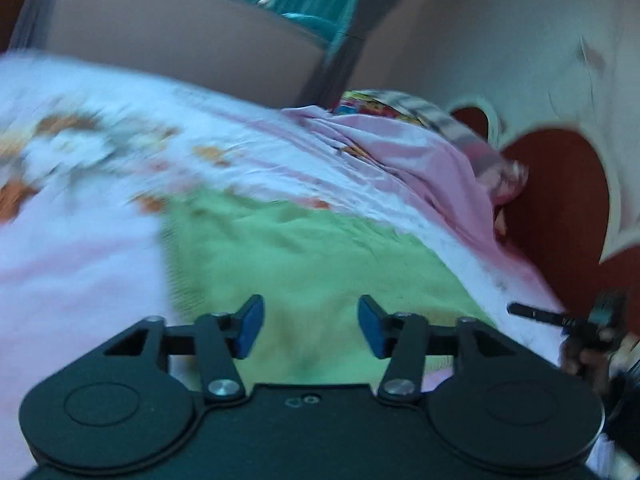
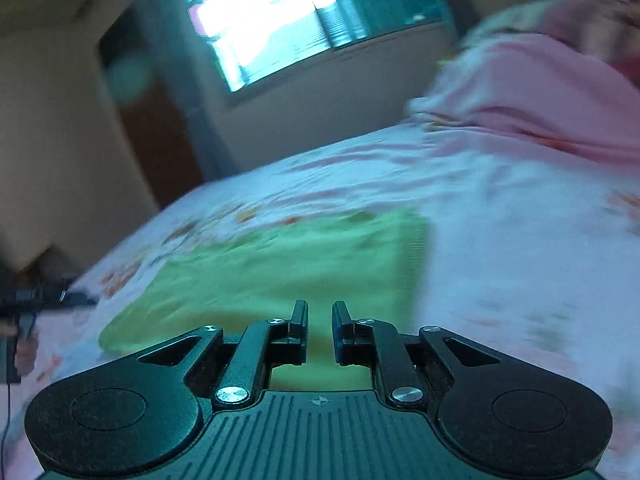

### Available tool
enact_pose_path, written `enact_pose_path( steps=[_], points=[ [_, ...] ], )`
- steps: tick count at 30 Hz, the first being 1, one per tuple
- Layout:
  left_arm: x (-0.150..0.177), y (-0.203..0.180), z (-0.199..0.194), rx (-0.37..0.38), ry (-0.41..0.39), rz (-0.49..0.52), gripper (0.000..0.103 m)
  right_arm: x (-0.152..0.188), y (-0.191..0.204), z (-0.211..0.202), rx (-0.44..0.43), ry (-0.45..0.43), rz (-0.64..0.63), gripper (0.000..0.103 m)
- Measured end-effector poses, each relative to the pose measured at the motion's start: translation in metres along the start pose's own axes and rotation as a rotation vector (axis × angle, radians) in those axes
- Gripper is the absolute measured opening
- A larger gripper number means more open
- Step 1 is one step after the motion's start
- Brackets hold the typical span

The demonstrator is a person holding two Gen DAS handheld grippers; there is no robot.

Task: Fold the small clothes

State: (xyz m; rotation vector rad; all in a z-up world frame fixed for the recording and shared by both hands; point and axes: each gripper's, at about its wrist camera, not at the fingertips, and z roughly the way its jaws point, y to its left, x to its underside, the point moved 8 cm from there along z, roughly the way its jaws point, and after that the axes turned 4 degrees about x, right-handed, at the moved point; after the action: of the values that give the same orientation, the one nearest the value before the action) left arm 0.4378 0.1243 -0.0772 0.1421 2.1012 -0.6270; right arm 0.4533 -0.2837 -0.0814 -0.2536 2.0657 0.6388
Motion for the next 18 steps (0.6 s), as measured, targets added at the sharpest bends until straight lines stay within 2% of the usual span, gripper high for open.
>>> enact_pose_path(
  steps=[1,3,5,6,8,11,12,13,15,16,17,18],
  points=[
    [0.003,-0.016,0.016,-0.040,0.012,0.075,0.064,0.003,0.012,0.012,0.014,0.012,-0.038,0.012],
    [0.015,-0.024,0.043,-0.164,0.030,0.181,0.066,0.011,0.016,0.038,0.083,0.038,-0.065,0.012],
    [0.034,-0.004,0.066,-0.288,0.092,0.174,0.067,0.027,-0.007,0.063,0.257,0.115,-0.088,0.012],
    [0.045,0.009,0.074,-0.301,0.150,0.151,0.065,0.036,-0.014,0.073,0.250,0.144,-0.075,0.012],
    [0.038,0.009,0.060,-0.255,0.096,0.129,0.064,0.026,-0.019,0.068,0.224,0.148,-0.034,0.012],
    [0.009,0.009,0.041,-0.231,-0.038,0.105,0.064,-0.001,-0.009,0.051,0.204,0.033,-0.072,0.012],
    [0.002,0.008,0.046,-0.238,-0.049,0.093,0.065,-0.006,-0.006,0.052,0.198,0.013,-0.067,0.012],
    [-0.003,0.013,0.053,-0.256,-0.043,0.079,0.065,-0.011,-0.003,0.057,0.186,-0.009,-0.053,0.012],
    [0.001,0.026,0.074,-0.299,0.026,0.056,0.065,-0.010,-0.001,0.079,0.166,-0.007,-0.049,0.012],
    [0.010,0.038,0.085,-0.350,0.095,0.050,0.065,-0.004,-0.004,0.089,0.180,0.017,-0.067,0.012],
    [0.017,0.044,0.090,-0.349,0.115,0.075,0.067,0.007,-0.013,0.103,0.234,0.081,-0.097,0.012],
    [0.016,0.046,0.089,-0.340,0.103,0.092,0.067,0.015,-0.023,0.105,0.263,0.113,-0.088,0.012]
  ],
)
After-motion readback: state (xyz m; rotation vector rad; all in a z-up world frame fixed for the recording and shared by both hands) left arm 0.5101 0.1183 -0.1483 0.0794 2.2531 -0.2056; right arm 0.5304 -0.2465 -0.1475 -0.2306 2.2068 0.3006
